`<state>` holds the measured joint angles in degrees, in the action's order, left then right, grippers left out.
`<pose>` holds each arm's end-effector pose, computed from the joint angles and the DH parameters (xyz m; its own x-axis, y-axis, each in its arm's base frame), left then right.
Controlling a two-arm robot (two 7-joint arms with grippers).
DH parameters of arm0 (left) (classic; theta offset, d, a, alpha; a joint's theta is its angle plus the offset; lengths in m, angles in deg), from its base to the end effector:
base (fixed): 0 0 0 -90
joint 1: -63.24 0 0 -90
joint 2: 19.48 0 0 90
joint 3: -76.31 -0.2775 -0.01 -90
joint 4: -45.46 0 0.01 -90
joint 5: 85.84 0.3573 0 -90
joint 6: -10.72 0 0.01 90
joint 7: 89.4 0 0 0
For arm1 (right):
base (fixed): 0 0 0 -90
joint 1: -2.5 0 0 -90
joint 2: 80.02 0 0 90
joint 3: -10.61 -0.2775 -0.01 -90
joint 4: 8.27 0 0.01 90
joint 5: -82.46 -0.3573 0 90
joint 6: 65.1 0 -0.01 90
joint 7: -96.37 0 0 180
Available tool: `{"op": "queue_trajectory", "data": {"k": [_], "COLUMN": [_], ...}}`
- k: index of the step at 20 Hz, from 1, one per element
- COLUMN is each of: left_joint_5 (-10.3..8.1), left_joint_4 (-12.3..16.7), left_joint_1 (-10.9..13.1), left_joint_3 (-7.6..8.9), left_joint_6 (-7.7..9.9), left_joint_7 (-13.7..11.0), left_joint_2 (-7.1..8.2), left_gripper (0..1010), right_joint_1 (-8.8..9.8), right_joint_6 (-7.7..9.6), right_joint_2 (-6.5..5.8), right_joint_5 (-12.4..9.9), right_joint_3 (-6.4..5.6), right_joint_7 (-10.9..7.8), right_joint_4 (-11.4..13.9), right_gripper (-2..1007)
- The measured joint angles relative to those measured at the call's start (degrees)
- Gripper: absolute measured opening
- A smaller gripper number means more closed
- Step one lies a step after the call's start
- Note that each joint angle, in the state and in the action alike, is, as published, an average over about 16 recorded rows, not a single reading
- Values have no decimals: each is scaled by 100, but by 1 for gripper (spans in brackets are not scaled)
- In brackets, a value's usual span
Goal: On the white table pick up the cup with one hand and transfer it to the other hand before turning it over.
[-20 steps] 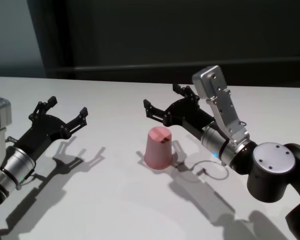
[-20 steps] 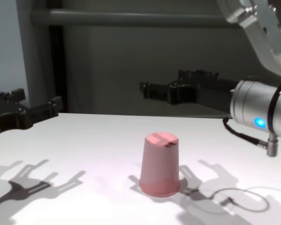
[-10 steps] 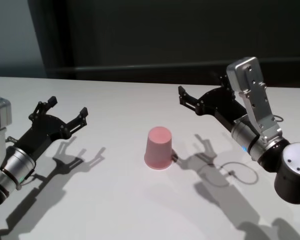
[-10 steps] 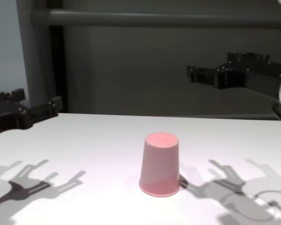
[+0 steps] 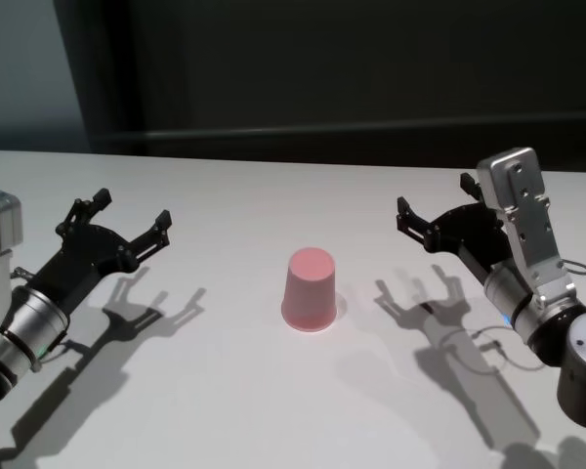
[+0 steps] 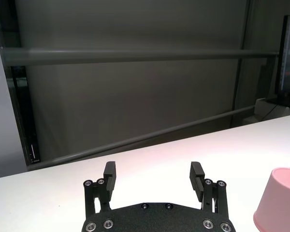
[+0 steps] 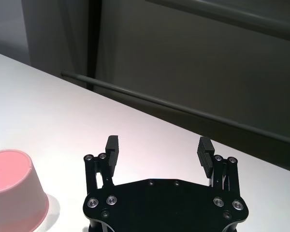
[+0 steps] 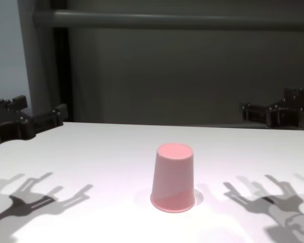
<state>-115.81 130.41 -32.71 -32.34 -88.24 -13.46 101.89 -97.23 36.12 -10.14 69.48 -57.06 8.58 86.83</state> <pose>0.3882 0.0640 -0.2953 0.4623 0.8860 0.0364 -0.8865 0.4628 -0.0053 0.3924 0.0465 -0.2274 0.3305 -0.9293 0.1648 0.9436 0.3220 -0.0770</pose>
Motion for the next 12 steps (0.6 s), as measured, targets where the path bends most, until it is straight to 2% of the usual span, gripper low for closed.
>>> {"op": "queue_trajectory", "data": {"k": [12], "left_joint_5": [0], "left_joint_4": [0], "left_joint_1": [0], "left_joint_3": [0], "left_joint_6": [0], "left_joint_7": [0], "left_joint_2": [0], "left_gripper": [1003], "right_joint_1": [134], "right_joint_6": [-31], "right_joint_2": [181], "right_joint_5": [230], "right_joint_3": [-38], "right_joint_7": [125], "right_joint_4": [-406], "right_gripper": [1002]}}
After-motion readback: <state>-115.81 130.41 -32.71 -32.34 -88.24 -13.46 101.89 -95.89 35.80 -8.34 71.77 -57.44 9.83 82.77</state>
